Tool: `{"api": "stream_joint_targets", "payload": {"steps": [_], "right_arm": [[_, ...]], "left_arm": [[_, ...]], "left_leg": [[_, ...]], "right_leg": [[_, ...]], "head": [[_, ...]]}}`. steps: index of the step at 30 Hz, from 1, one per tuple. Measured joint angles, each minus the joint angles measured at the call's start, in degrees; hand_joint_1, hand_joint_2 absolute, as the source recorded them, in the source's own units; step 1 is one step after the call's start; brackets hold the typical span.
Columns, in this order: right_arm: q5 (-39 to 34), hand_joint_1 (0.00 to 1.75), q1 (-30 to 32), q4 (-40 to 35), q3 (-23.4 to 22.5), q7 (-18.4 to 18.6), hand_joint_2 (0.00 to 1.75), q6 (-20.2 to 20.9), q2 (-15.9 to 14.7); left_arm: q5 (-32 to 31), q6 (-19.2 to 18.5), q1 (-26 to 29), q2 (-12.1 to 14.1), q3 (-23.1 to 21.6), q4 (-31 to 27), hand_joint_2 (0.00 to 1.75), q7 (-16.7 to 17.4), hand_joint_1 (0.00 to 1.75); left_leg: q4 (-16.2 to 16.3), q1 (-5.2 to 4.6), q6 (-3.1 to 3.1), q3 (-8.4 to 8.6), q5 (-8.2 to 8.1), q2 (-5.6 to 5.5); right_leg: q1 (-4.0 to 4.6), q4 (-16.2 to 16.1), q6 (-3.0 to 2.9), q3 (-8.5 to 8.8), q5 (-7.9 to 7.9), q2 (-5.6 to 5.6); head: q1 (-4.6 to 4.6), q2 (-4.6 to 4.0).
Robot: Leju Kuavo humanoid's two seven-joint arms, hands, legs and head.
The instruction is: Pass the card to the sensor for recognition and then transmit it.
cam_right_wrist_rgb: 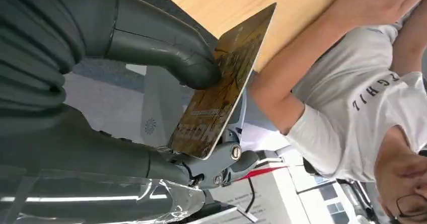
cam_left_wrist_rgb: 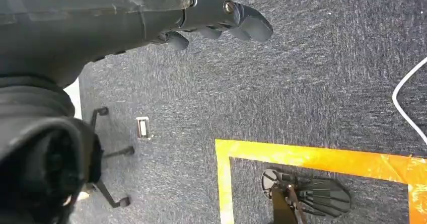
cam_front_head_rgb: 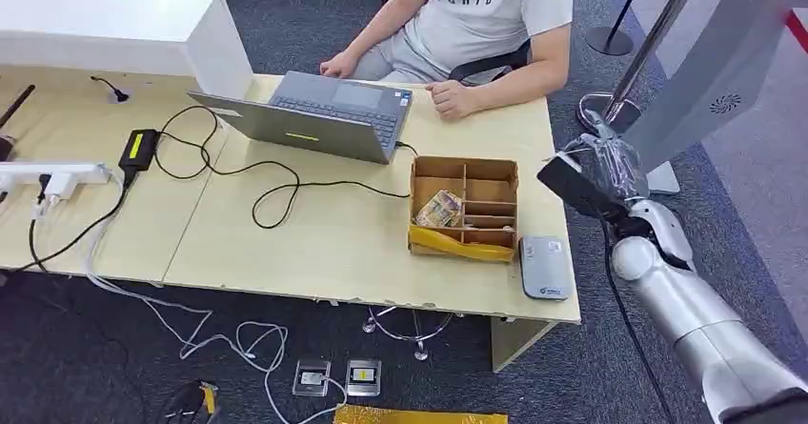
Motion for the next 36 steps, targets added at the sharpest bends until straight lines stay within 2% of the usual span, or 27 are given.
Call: {"api": "stream_joint_targets", "payload": {"steps": [11, 18, 29, 36], "right_arm": [[-3.2, 1.75, 5.7, 0.6, -1.9, 3.0, 1.75, -0.7, -5.2], [-4.3, 1.75, 9.1, 0.9, -3.2, 3.4, 1.75, -1.8, -7.1], [-1.2, 1.75, 13.1, -1.0, -3.8, 5.4, 1.75, -1.8, -7.2], [2.4, 1.75, 14.5, -3.1, -3.8, 5.0, 1.75, -0.5, -5.1]], "left_arm": [[-0.5, 0.1, 0.9, 0.5, 0.3, 0.0, 0.0, 0.0, 0.0], [-0.5, 0.1, 0.9, 1.1, 0.4, 0.0, 0.0, 0.0, 0.0], [-0.8, 0.0, 0.8, 1.4, 0.9, 0.0, 0.0, 0.0, 0.0], [-0.5, 0.0, 0.8, 1.4, 1.3, 0.0, 0.0, 0.5, 0.0]], "left_leg": [[0.0, 0.0, -0.05, 0.01, -0.04, 0.0], [0.0, 0.01, -0.06, 0.01, -0.05, 0.01], [0.0, 0.0, -0.06, 0.01, -0.05, 0.01], [0.0, 0.01, -0.06, 0.02, -0.04, 0.01]], "right_leg": [[0.0, 0.0, 0.0, -0.01, 0.0, 0.02], [0.0, 0.0, 0.0, -0.01, 0.0, 0.03], [0.0, 0.0, 0.0, 0.02, 0.0, 0.05], [0.01, 0.0, 0.0, 0.03, 0.0, 0.01]], "head": [[0.02, 0.0], [0.0, 0.0], [0.02, 0.0], [0.02, 0.0]]}}
